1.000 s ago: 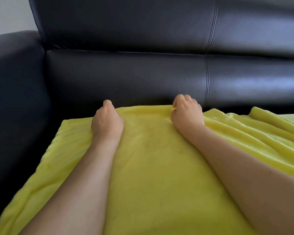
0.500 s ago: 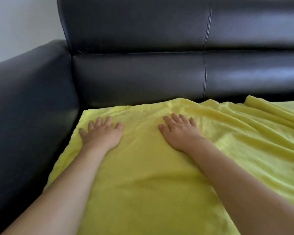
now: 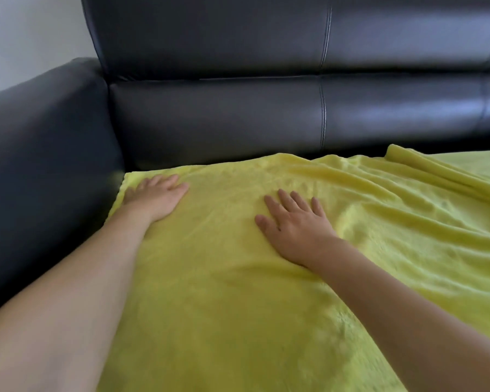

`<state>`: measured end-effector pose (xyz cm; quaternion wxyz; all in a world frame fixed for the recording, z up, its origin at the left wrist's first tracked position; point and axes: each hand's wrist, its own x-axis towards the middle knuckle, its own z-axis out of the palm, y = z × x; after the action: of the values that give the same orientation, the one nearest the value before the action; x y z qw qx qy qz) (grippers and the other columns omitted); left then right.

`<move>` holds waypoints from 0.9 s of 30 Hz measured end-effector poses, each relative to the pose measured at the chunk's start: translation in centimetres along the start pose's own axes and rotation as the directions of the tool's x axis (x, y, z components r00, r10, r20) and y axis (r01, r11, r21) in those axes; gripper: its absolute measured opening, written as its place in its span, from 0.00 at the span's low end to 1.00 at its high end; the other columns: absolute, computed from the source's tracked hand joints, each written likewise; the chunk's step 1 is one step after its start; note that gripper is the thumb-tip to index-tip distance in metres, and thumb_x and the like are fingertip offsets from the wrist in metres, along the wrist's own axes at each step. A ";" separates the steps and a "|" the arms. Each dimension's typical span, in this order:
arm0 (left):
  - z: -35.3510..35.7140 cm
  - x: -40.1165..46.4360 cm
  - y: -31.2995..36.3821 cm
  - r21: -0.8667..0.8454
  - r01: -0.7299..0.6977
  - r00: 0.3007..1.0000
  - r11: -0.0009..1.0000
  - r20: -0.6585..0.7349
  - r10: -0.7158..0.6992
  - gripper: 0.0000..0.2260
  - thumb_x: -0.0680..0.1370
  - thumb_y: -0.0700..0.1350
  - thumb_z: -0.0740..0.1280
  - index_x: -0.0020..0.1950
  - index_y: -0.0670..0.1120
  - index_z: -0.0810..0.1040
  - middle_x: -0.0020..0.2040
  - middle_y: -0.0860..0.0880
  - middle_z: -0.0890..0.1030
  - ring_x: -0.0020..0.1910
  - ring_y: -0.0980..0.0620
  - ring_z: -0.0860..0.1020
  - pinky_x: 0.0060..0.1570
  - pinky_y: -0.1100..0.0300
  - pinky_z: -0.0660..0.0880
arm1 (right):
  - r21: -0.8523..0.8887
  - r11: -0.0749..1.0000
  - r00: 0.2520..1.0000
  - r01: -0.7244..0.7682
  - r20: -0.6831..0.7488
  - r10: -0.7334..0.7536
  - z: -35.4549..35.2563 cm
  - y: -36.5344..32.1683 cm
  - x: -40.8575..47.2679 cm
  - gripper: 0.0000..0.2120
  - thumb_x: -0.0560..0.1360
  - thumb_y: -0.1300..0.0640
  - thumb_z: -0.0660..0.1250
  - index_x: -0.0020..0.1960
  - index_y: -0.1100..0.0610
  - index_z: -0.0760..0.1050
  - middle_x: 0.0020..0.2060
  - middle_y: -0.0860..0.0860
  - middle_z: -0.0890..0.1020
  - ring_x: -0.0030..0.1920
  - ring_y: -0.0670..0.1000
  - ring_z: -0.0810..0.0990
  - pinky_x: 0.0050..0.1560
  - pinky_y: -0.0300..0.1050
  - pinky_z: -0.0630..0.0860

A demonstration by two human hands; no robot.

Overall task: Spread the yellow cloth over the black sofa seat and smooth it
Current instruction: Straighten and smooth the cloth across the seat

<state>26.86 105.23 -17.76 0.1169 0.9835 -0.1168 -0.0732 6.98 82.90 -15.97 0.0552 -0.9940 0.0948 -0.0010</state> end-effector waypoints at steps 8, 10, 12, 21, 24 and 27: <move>-0.5 -8.7 8.5 -0.041 -0.050 0.928 0.998 -0.370 0.032 0.20 0.79 0.49 0.54 0.66 0.43 0.74 0.67 0.42 0.73 0.64 0.39 0.72 0.65 0.47 0.67 | 0.088 0.995 0.961 -0.037 -0.269 0.060 -2.2 3.4 -4.2 0.28 0.82 0.39 0.44 0.75 0.50 0.64 0.76 0.51 0.62 0.77 0.51 0.57 0.76 0.57 0.42; 0.9 -13.2 11.5 -0.066 -0.228 0.885 0.972 -0.431 0.178 0.22 0.80 0.52 0.52 0.66 0.43 0.74 0.67 0.43 0.73 0.64 0.41 0.72 0.65 0.47 0.67 | 0.070 0.995 0.949 -0.075 -0.302 0.092 -2.4 4.6 -6.2 0.28 0.82 0.39 0.44 0.73 0.51 0.66 0.75 0.51 0.64 0.76 0.52 0.59 0.76 0.58 0.43; 3.0 -16.0 12.5 0.018 -0.315 0.877 0.949 -0.377 0.298 0.25 0.81 0.57 0.49 0.72 0.47 0.68 0.73 0.46 0.67 0.71 0.44 0.65 0.71 0.44 0.59 | 0.040 0.997 0.959 -0.065 -0.272 0.073 -1.6 5.2 -7.6 0.28 0.81 0.38 0.43 0.74 0.50 0.65 0.75 0.50 0.65 0.75 0.51 0.60 0.76 0.58 0.45; 3.3 -16.4 12.1 0.086 -0.195 0.956 0.977 -0.208 0.209 0.24 0.79 0.61 0.54 0.69 0.49 0.71 0.69 0.48 0.69 0.68 0.43 0.65 0.68 0.48 0.62 | 0.053 0.984 0.983 -0.171 -0.054 0.174 -1.5 7.5 -6.4 0.29 0.79 0.35 0.49 0.76 0.47 0.58 0.76 0.50 0.59 0.76 0.55 0.56 0.74 0.56 0.53; 1.0 -14.5 13.5 0.043 -0.132 0.976 0.990 -0.167 0.138 0.17 0.77 0.57 0.59 0.53 0.46 0.78 0.56 0.46 0.77 0.56 0.42 0.74 0.52 0.52 0.72 | 0.108 0.972 0.968 -0.209 -0.120 0.222 -3.1 7.7 -5.0 0.20 0.77 0.42 0.62 0.64 0.52 0.73 0.64 0.53 0.72 0.66 0.57 0.68 0.63 0.51 0.66; 0.5 -13.5 14.5 -0.001 -0.159 0.982 0.987 -0.106 0.158 0.05 0.74 0.43 0.60 0.42 0.44 0.74 0.46 0.45 0.79 0.42 0.44 0.76 0.36 0.56 0.71 | 0.123 0.978 0.978 -0.172 -0.097 0.184 -3.8 7.7 -4.3 0.09 0.77 0.48 0.65 0.53 0.51 0.77 0.56 0.50 0.78 0.58 0.54 0.74 0.54 0.47 0.71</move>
<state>10.71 94.77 -13.11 0.1329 0.9730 -0.1883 -0.0122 1.31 75.82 -12.97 0.1063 -0.9752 0.1860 -0.0552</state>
